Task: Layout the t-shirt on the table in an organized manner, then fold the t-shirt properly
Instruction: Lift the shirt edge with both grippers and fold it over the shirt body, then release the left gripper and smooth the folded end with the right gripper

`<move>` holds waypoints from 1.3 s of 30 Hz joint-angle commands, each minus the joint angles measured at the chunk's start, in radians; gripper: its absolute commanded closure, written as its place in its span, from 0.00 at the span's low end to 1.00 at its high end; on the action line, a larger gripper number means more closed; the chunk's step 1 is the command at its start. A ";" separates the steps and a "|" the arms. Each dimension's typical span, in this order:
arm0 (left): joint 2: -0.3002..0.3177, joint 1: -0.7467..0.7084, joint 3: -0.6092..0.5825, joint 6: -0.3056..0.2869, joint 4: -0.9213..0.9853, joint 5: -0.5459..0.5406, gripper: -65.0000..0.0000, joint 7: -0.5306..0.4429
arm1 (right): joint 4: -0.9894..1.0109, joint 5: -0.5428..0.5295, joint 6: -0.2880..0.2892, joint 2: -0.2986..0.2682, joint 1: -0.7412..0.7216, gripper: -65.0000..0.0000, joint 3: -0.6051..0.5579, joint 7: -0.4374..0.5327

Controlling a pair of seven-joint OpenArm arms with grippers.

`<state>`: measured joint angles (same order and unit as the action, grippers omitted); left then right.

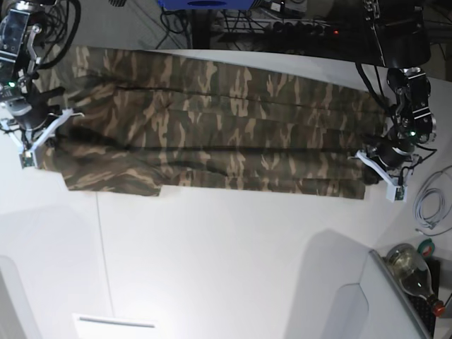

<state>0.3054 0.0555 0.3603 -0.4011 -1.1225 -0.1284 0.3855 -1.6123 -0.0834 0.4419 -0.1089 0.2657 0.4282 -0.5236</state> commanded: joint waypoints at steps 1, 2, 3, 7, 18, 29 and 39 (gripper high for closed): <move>0.027 0.000 0.016 -0.002 -0.028 -0.006 1.00 -0.013 | -0.030 -0.008 -0.004 -0.005 0.011 1.00 0.007 0.021; 0.028 0.000 0.019 -0.005 -0.040 -0.006 1.00 -0.013 | -0.039 -0.009 -0.004 -0.004 0.025 1.00 0.007 0.018; 0.028 -0.006 0.023 -0.006 -0.052 -0.006 1.00 -0.012 | -0.052 -0.009 -0.004 0.002 0.036 1.00 0.007 0.004; 0.034 -0.033 0.023 -0.006 -0.101 -0.006 1.00 -0.012 | -0.098 -0.009 -0.004 0.015 0.071 1.00 0.005 -0.019; 0.030 -0.108 0.023 -0.006 -0.127 -0.007 1.00 -0.013 | -0.162 -0.005 -0.004 0.056 0.159 1.00 0.007 -0.063; 0.031 -0.125 0.015 -0.006 -0.118 -0.007 1.00 -0.018 | -0.075 -0.005 -0.004 0.048 0.152 1.00 0.007 -0.057; 0.030 -0.127 0.012 -0.006 -0.044 0.002 1.00 -0.020 | 0.008 -0.003 -0.004 0.047 0.131 1.00 0.007 -0.056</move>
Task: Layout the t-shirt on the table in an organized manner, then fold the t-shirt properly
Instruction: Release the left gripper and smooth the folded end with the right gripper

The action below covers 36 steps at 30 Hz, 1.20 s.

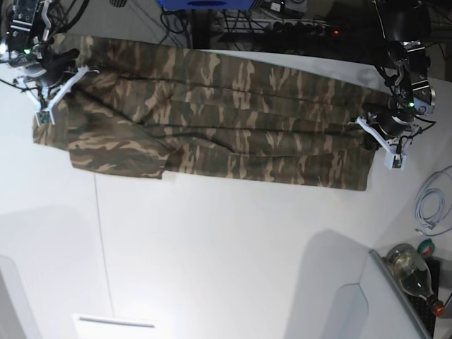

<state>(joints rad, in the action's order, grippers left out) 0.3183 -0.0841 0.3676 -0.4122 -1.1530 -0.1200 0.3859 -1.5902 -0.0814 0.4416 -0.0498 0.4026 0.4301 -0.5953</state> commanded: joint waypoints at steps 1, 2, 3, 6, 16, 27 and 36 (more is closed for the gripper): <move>0.017 0.013 0.005 0.005 -0.011 -0.007 1.00 -0.020 | -0.014 -0.005 -0.003 -0.012 -0.006 1.00 0.005 0.016; 0.018 0.013 0.005 0.005 -0.011 -0.005 1.00 -0.020 | -0.014 -0.005 -0.003 -0.012 -0.006 1.00 0.005 0.016; 0.018 0.011 0.005 0.005 -0.011 -0.005 1.00 -0.020 | -0.014 -0.005 -0.003 -0.012 -0.006 1.00 0.005 0.016; 0.018 0.011 0.005 0.005 -0.011 -0.005 1.00 -0.020 | -0.014 -0.005 -0.008 -0.011 -0.008 0.97 0.005 0.013; 0.020 0.000 0.011 0.005 -0.022 -0.005 0.90 -0.020 | -0.118 -0.059 -0.008 0.078 -0.021 0.36 0.134 0.016; -0.006 -0.036 0.216 0.006 -0.224 -0.031 0.36 -0.014 | 0.023 -0.085 -0.005 0.020 -0.370 0.34 0.143 -0.105; -0.011 -0.173 0.420 0.005 -0.252 -0.260 1.00 -0.014 | 0.267 -0.085 -0.010 -0.012 -0.520 0.34 0.163 -0.131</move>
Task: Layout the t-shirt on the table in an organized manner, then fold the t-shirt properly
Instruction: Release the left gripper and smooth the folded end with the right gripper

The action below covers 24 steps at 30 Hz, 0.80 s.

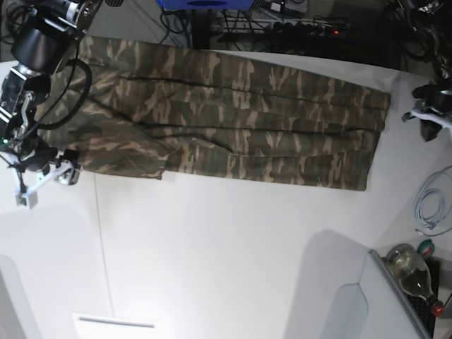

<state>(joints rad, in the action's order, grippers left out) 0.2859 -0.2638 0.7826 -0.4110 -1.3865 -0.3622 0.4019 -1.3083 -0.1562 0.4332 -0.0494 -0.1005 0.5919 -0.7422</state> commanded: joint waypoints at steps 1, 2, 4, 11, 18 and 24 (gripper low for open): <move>0.022 0.002 0.015 0.004 -0.018 -0.021 1.00 -0.030 | 0.002 -0.010 -0.001 -0.014 -0.021 0.34 0.001 0.016; 0.022 -0.005 0.021 0.004 -0.017 -0.021 1.00 -0.030 | 0.019 -0.010 -0.001 -0.014 -0.023 0.34 0.004 0.016; 0.022 -0.024 0.015 0.004 -0.017 -0.021 1.00 -0.030 | 0.042 -0.010 -0.001 -0.016 -0.023 0.34 0.004 0.016; 0.022 -0.030 -0.038 0.004 -0.017 -0.021 1.00 -0.031 | 0.063 -0.013 -0.001 -0.007 -0.020 0.36 0.001 0.016; 0.020 -0.027 -0.038 0.004 -0.017 -0.021 1.00 -0.030 | 0.063 -0.015 -0.001 0.004 -0.025 0.75 0.003 -0.018; 0.020 -0.032 -0.038 0.004 -0.009 -0.021 1.00 -0.030 | 0.063 -0.016 -0.001 0.006 -0.025 0.88 0.001 -0.026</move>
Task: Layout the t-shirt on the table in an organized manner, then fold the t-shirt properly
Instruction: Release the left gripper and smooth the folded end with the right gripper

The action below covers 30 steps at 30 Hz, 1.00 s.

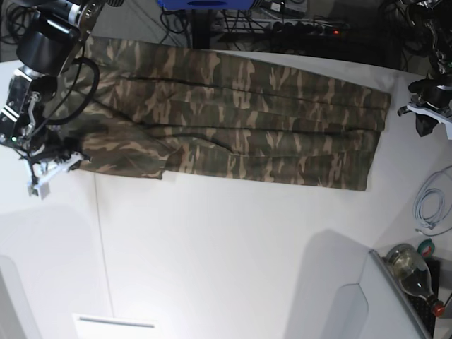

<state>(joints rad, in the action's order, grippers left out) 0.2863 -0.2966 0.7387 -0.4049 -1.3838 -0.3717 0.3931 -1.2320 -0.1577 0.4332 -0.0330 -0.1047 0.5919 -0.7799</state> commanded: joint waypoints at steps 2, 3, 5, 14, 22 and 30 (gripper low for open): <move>0.020 0.003 0.009 -0.002 0.005 -0.011 1.00 -0.021 | -0.022 -0.015 -0.001 -0.011 -0.019 1.00 0.003 0.012; 0.021 0.004 0.011 -0.002 0.013 -0.011 1.00 -0.021 | -0.025 -0.015 0.002 -0.011 -0.016 1.00 0.003 0.012; 0.021 0.006 0.012 -0.002 0.024 -0.011 1.00 -0.021 | -0.053 -0.015 0.005 -0.009 -0.007 0.99 0.003 0.010; 0.021 0.006 0.012 -0.002 0.027 -0.010 1.00 -0.021 | -0.427 -0.015 0.006 0.107 0.142 1.00 -0.002 -0.115; 0.021 0.007 0.008 -0.002 0.028 -0.010 1.00 -0.021 | -0.627 -0.016 0.132 0.149 0.230 1.00 0.000 -0.270; 0.021 0.009 0.008 -0.002 0.028 -0.010 1.00 -0.021 | -0.665 -0.190 0.148 0.155 0.392 1.00 -0.002 -0.284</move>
<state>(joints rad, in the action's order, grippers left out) 0.2874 -0.2905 0.7422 -0.4046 -1.3415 -0.3714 0.3931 -1.8786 -0.3290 0.5770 0.1272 0.2962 0.5911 -1.0798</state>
